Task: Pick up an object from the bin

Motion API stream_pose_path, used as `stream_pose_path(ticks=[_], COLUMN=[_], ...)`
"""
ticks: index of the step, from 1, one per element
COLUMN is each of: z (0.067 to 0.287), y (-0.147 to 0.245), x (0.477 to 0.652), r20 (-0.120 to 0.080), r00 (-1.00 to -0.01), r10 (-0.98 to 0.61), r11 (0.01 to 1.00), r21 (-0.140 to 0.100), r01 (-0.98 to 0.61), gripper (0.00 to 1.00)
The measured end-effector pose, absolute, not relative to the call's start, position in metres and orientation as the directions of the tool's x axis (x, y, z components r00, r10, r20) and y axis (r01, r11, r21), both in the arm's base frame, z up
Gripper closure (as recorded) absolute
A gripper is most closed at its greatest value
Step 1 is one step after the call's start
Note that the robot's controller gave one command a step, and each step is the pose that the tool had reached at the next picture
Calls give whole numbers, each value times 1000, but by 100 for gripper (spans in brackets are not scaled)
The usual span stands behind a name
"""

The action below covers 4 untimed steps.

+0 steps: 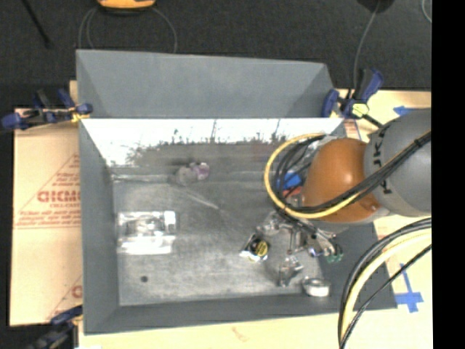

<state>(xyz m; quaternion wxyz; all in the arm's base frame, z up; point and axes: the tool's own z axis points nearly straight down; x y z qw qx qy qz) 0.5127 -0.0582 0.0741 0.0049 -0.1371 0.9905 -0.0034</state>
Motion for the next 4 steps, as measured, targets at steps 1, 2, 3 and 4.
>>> stream_pose_path(ticks=[1,2,3,4], z=[75,112,74,77], y=[23,-45,-33,-33], x=[536,536,527,530], r20=[-10,-6,-12,-22], r00=[-835,-997,-1000,-1000], r10=[-550,82,-5,-9], r11=[835,997,1000,1000], r21=[-9,-1,-4,-4], r01=[-550,82,-5,-9], gripper=[0,0,0,100])
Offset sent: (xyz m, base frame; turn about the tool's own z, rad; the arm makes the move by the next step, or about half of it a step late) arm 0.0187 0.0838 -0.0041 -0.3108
